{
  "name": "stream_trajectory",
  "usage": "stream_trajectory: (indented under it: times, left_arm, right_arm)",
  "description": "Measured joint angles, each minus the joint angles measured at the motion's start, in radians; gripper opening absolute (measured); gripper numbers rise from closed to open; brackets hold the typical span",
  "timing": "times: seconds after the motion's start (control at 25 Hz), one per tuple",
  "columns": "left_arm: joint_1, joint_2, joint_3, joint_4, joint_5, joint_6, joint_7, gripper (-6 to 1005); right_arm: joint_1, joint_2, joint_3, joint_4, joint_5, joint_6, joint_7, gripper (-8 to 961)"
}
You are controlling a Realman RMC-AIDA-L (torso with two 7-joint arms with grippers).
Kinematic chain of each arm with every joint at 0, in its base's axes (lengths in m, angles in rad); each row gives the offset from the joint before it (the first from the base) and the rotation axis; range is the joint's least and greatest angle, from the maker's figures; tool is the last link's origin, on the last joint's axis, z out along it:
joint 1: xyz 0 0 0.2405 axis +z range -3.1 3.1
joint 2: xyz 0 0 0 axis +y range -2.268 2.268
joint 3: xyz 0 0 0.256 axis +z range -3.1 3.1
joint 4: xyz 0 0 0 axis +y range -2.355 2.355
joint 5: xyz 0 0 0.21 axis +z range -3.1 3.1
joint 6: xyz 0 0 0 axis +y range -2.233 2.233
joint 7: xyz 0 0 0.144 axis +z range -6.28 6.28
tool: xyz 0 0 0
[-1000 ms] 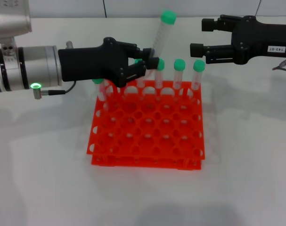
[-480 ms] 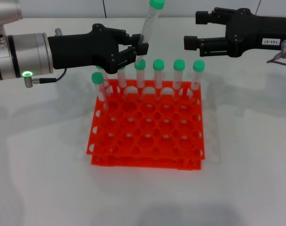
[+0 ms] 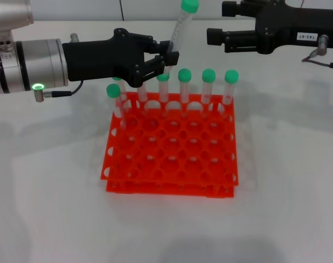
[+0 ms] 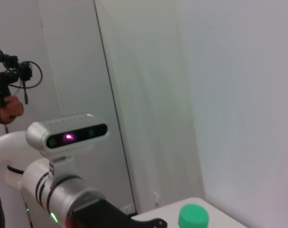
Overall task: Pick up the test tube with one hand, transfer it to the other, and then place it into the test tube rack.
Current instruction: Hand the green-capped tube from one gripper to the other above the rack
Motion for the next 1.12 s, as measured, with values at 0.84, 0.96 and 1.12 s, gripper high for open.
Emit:
stream_trajectory:
  times: [0.84,0.96,1.12]
  left_arm:
    - [-0.012,-0.020,0.001,0.000,0.005,0.005,0.015,205]
    - [-0.012,-0.021,0.001,0.000,0.006,0.005,0.015,205]
    - [-0.012,-0.021,0.001,0.000,0.006,0.005,0.015,205]
  right_arm:
    - [0.025,-0.001,-0.078,0.000,0.073,0.025,-0.002,765]
    - [0.030,0.000,-0.085,0.000,0.074,0.027,-0.002,764]
    - [0.032,0.001,-0.090,0.000,0.075,0.028,-0.001,762]
